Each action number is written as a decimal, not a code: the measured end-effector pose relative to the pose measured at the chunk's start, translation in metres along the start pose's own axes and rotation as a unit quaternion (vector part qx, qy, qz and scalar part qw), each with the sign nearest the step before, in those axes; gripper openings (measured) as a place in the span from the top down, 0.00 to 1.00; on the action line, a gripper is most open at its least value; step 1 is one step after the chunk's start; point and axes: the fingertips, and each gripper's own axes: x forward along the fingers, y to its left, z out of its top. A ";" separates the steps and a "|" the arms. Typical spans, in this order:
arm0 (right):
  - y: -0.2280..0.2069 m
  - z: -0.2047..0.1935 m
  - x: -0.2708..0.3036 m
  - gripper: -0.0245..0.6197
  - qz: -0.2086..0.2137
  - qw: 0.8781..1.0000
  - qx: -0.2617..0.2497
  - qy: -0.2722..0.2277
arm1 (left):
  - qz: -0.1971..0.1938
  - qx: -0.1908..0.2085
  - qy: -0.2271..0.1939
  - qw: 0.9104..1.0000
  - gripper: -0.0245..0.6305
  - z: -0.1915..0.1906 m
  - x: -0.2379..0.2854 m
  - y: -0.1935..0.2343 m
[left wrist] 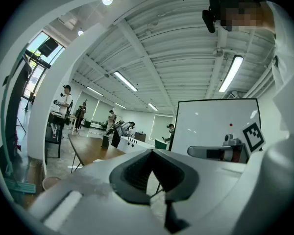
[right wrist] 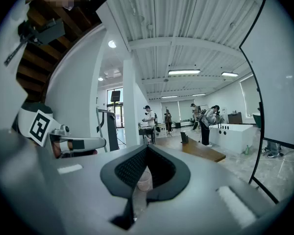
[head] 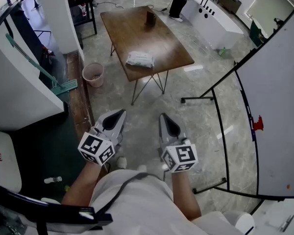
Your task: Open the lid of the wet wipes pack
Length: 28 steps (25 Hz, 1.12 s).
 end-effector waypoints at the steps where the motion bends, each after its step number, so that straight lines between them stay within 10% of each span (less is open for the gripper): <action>1: 0.000 0.001 0.002 0.95 0.000 1.000 0.001 0.001 | -0.001 0.000 0.000 1.000 0.95 0.001 0.002 0.001; 28: 0.014 -0.011 0.038 0.95 -0.023 1.000 0.020 0.004 | -0.025 -0.001 0.018 1.000 0.95 -0.006 -0.003 0.058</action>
